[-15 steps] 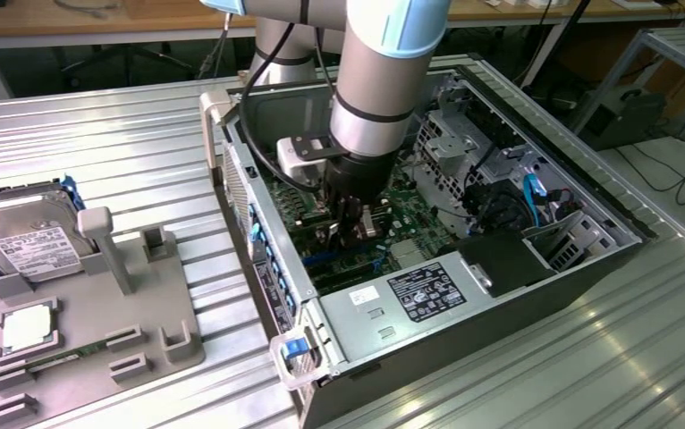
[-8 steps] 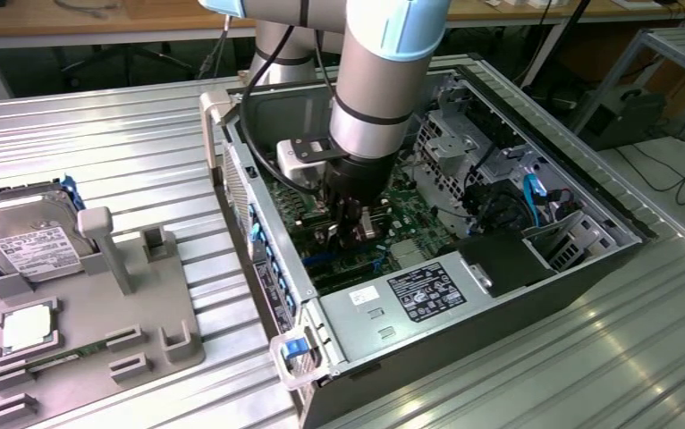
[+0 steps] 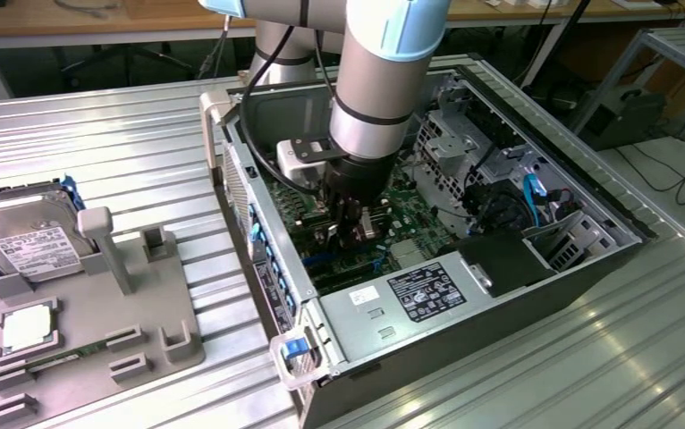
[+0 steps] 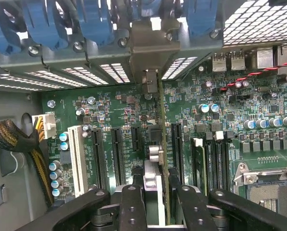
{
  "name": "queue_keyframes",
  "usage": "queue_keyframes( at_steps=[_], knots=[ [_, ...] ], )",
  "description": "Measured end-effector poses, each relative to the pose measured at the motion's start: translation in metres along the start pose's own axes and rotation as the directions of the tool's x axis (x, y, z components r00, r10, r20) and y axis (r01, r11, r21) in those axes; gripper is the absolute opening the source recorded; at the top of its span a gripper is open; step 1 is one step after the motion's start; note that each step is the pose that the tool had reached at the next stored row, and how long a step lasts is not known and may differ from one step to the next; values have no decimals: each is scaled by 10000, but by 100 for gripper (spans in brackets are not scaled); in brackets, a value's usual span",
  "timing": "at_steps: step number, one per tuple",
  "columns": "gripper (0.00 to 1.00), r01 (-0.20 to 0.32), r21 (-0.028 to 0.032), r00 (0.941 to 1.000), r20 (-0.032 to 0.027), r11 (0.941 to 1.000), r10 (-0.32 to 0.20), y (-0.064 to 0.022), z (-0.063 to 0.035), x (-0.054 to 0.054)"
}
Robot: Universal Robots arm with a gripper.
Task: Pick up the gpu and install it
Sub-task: 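Insert the gpu into the slot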
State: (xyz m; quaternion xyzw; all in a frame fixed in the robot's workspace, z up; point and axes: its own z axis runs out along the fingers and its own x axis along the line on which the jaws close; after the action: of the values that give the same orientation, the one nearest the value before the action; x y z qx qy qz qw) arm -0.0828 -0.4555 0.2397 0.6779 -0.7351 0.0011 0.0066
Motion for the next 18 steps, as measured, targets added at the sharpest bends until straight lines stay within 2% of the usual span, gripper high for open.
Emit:
queue_keyframes(
  at_steps=[18],
  knots=[
    [30, 27, 0, 10000, 0, 10000, -27, 4, -28, -24]
  ],
)
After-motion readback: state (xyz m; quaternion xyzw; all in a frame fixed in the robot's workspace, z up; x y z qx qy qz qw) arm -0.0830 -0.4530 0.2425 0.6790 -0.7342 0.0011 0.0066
